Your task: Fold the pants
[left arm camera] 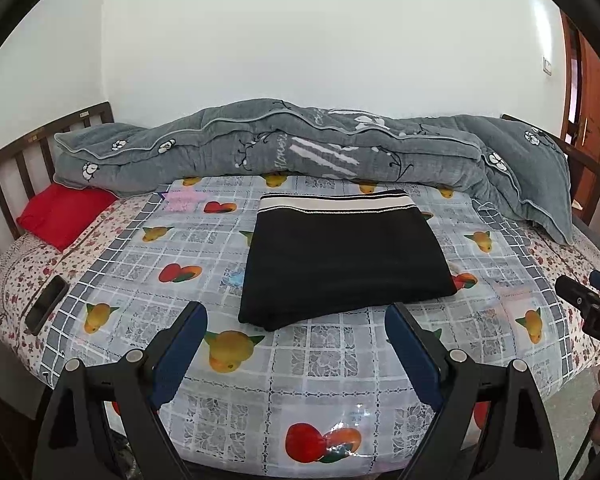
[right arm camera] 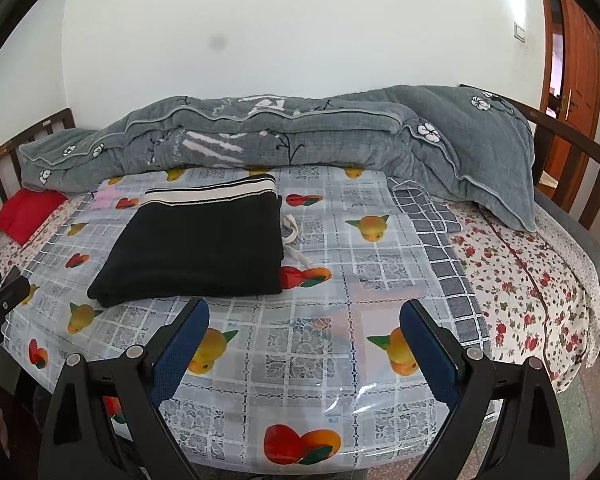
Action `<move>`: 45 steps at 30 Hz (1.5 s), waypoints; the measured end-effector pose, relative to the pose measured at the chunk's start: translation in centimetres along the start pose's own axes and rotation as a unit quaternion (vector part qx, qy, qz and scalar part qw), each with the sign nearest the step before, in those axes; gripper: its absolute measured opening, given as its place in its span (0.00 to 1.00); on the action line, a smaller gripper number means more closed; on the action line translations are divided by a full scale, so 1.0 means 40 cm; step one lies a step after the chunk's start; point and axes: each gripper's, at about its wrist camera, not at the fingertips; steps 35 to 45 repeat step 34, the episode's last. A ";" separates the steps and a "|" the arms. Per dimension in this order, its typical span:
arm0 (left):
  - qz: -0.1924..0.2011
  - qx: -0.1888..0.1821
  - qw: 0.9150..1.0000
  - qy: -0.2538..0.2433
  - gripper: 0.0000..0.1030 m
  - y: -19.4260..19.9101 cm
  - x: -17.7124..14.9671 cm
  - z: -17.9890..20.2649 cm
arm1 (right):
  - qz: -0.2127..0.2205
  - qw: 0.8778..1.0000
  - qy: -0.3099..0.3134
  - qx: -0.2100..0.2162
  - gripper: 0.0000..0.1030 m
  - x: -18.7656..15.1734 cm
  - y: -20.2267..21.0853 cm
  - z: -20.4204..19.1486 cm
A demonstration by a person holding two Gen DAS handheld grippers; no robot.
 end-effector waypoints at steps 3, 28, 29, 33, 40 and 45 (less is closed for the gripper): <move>0.001 -0.001 1.000 0.001 0.88 0.003 0.003 0.001 | 0.001 1.000 0.000 0.002 0.92 0.000 0.003 0.001; 0.006 0.003 1.000 0.002 0.88 0.018 0.004 0.009 | 0.004 1.000 -0.001 0.003 0.92 0.002 0.013 0.007; 0.006 0.003 1.000 0.002 0.88 0.018 0.005 0.010 | 0.004 1.000 -0.001 0.004 0.92 0.001 0.012 0.008; 0.007 0.004 1.000 0.003 0.88 0.019 0.007 0.014 | 0.004 1.000 -0.001 0.003 0.92 0.001 0.013 0.006; 0.006 0.003 1.000 0.002 0.88 0.018 0.007 0.016 | 0.004 1.000 -0.002 0.004 0.92 0.002 0.013 0.005; 0.006 0.003 1.000 0.002 0.88 0.018 0.007 0.016 | 0.004 1.000 -0.002 0.004 0.92 0.002 0.013 0.005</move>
Point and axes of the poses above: each gripper's, at about its wrist camera, not at the fingertips, and y roughly against the way its jaws point, z to its right, x to its top, and after that the axes turned 9 degrees about -z, right-handed
